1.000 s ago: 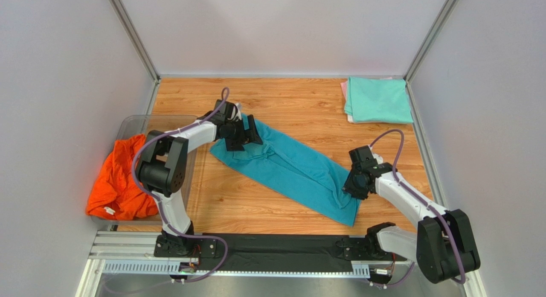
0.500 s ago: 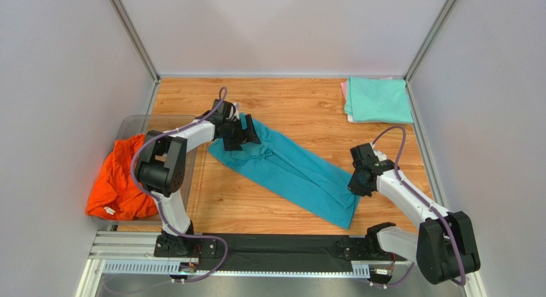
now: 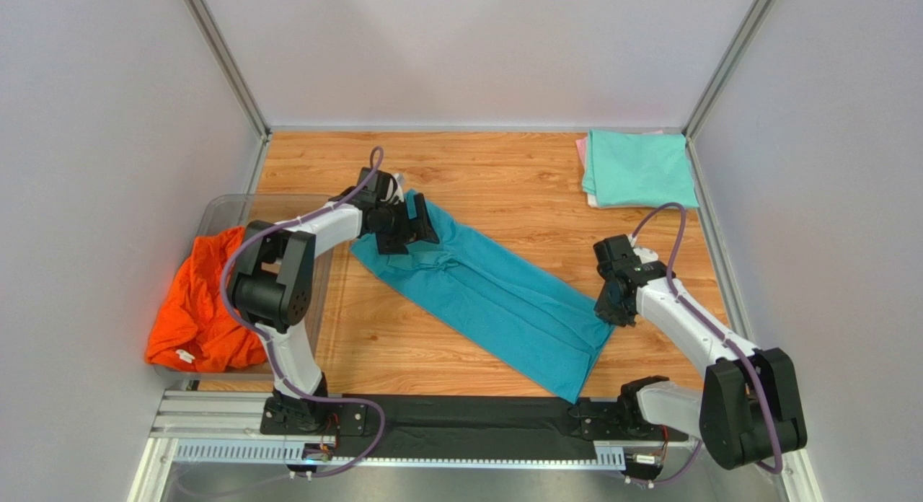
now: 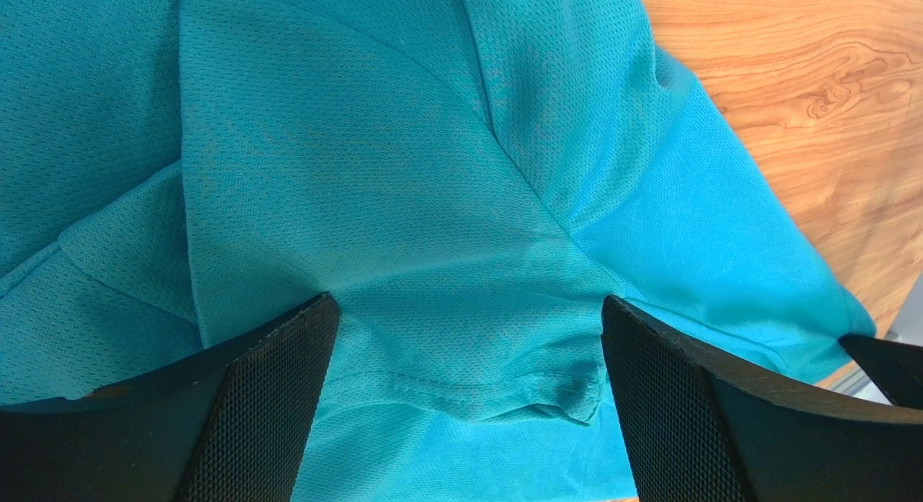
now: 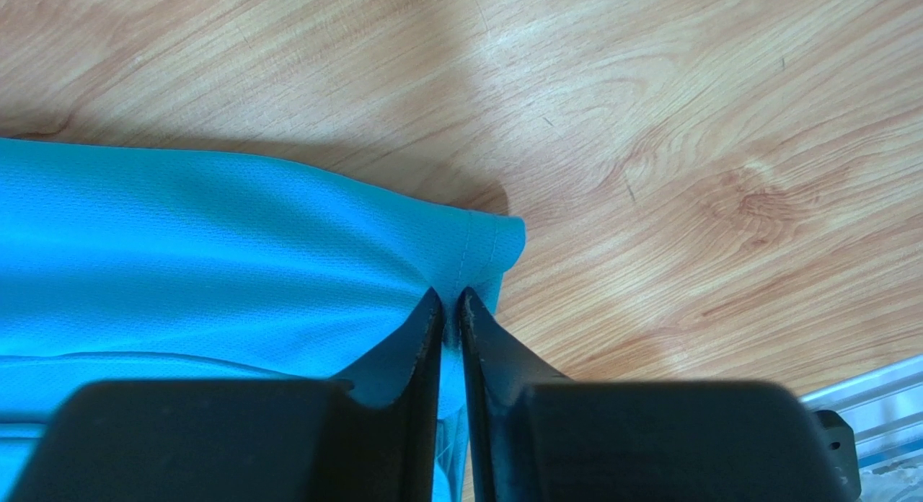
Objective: Fold and stack the t-shirts
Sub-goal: Fold the tshirt
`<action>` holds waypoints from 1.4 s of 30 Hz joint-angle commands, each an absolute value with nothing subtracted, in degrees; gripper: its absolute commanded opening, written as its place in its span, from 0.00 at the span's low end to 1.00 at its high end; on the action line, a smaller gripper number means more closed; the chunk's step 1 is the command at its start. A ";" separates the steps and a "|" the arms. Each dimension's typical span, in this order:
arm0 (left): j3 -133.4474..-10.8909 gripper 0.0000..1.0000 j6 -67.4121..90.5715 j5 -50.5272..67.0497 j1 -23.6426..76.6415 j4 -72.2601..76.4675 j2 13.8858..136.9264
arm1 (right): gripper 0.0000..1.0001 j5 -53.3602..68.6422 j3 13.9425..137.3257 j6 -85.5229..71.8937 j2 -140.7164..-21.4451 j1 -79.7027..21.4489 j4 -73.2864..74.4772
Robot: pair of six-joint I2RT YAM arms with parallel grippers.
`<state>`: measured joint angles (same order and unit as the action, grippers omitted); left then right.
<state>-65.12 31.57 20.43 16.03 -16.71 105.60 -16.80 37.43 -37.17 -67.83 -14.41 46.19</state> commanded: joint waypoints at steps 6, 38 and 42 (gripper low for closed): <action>-64.86 1.00 29.09 15.73 15.21 -21.62 107.66 | 0.49 -13.98 36.65 -38.05 -65.92 -14.15 47.02; -113.02 1.00 33.22 30.58 15.21 -35.51 138.68 | 1.00 6.94 36.57 -32.87 -76.12 -28.12 27.51; -115.39 1.00 34.45 31.55 15.21 -35.86 140.27 | 1.00 8.70 33.67 -35.68 -73.57 -32.60 27.16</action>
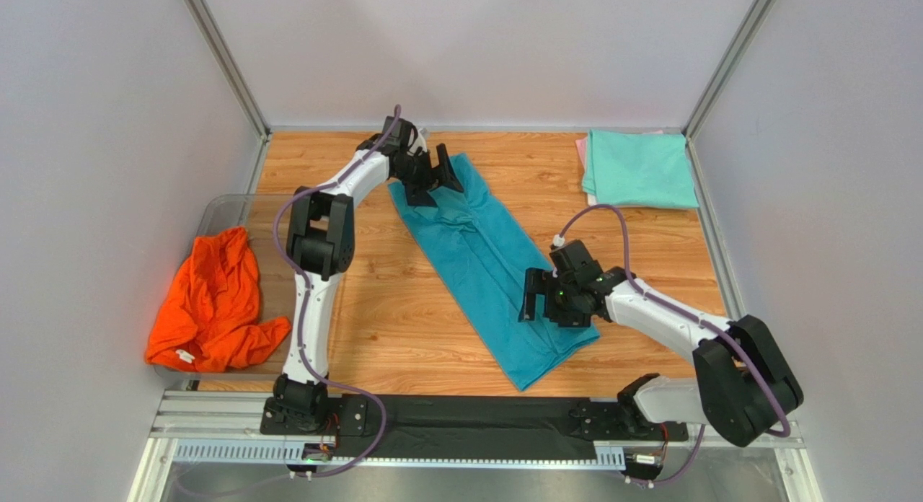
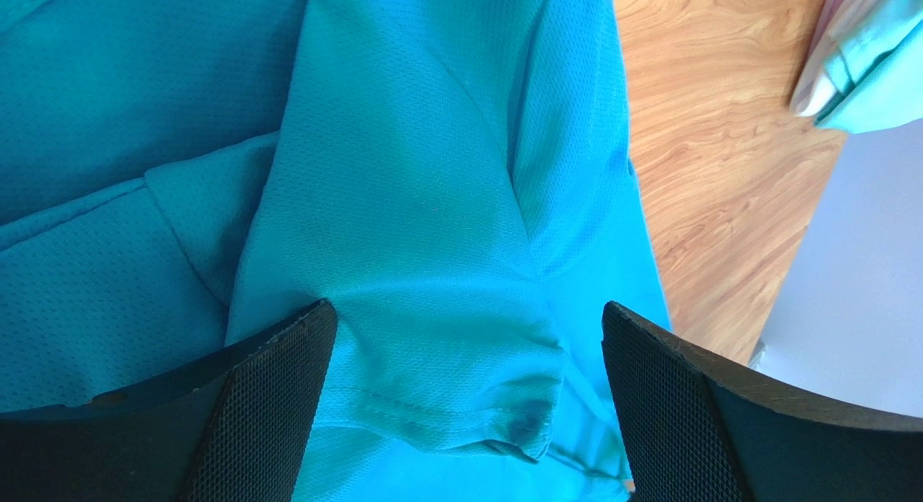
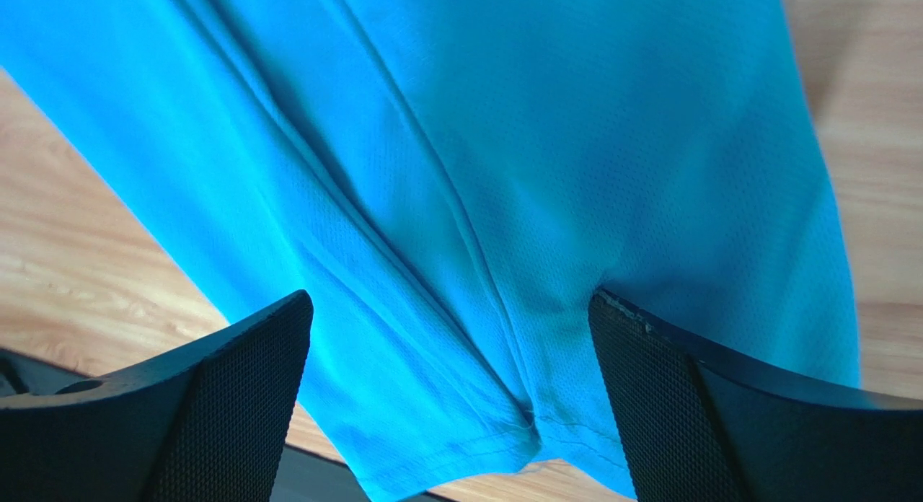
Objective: Fold and stack the t-shirts
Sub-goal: Fold the tshirt
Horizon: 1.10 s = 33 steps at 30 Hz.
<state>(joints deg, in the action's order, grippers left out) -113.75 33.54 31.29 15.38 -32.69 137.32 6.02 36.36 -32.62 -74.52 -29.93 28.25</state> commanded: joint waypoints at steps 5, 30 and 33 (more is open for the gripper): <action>-117.68 1.00 34.54 32.08 15.21 -36.82 142.29 | 1.00 11.60 31.29 -40.07 -70.40 -39.19 25.93; -121.37 1.00 30.59 32.44 15.38 -36.04 138.35 | 1.00 6.88 49.56 -41.84 -86.49 -61.52 26.77; -122.69 1.00 31.02 32.52 15.29 -35.95 133.52 | 1.00 2.92 52.46 -41.13 -83.86 -61.52 30.58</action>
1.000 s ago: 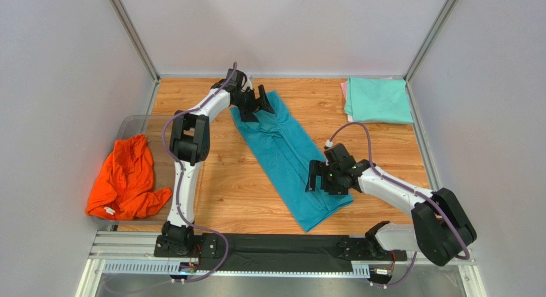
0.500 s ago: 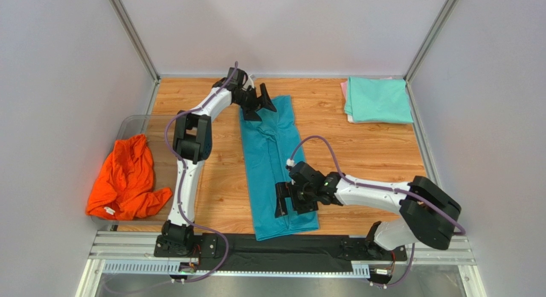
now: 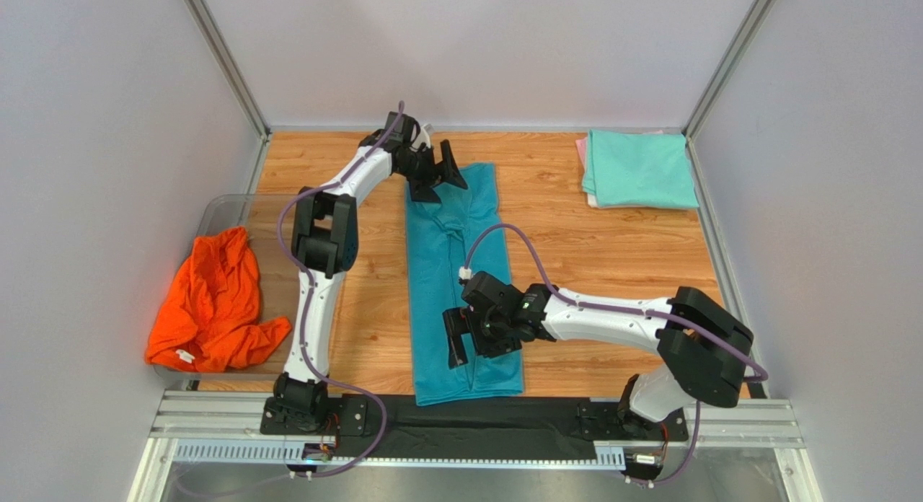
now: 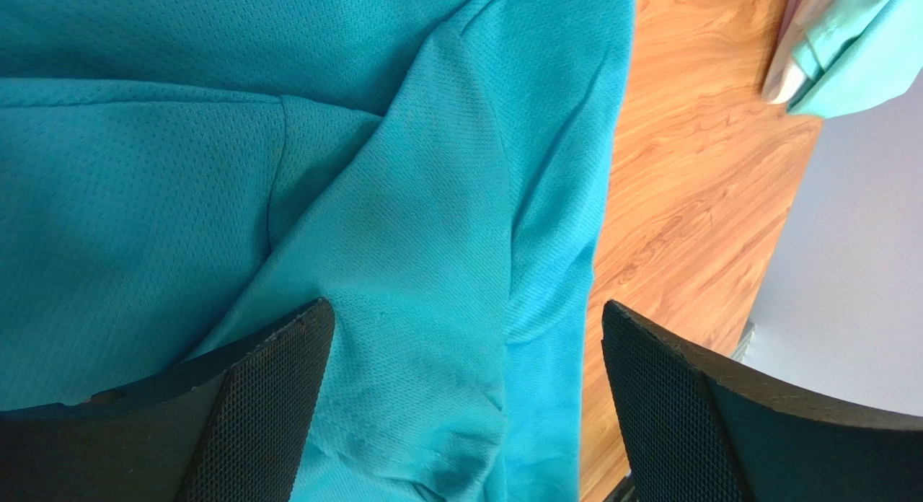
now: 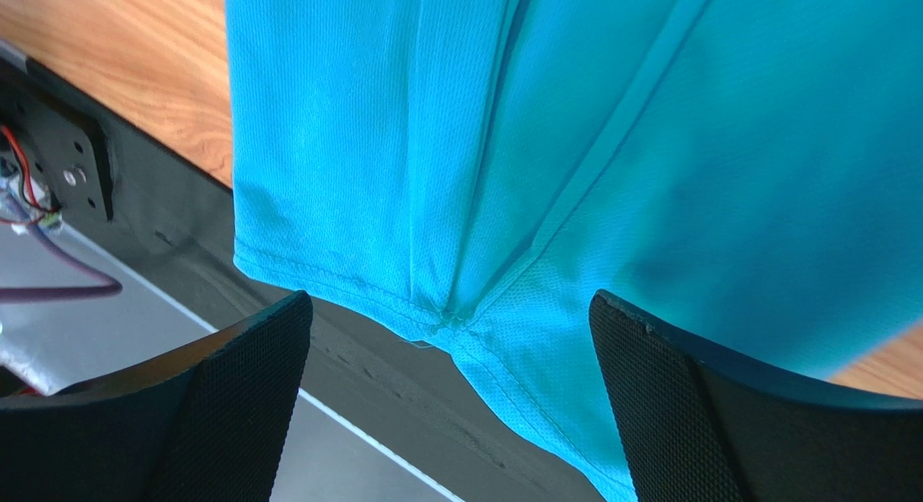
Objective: Fold and stack the t-shirts
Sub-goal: Fold the tshirt
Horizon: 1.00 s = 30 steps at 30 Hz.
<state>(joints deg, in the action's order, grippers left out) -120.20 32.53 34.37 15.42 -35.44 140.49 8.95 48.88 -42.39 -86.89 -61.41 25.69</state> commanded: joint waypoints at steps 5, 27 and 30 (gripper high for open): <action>-118.07 1.00 31.03 32.52 15.38 -35.95 120.52 | 1.00 -3.15 54.31 -40.61 -79.03 -61.52 33.66; -29.89 1.00 42.10 13.19 21.36 -31.63 33.42 | 1.00 -7.91 75.48 -27.51 -95.87 -42.37 34.98; -27.60 1.00 42.36 13.97 21.27 -33.92 28.58 | 1.00 -8.44 84.61 -25.23 -104.66 -41.05 36.21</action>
<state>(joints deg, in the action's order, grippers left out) -28.14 40.73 15.49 21.37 -32.32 31.73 -8.01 77.67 -29.26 -98.78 -41.91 36.97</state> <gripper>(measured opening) 0.993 0.998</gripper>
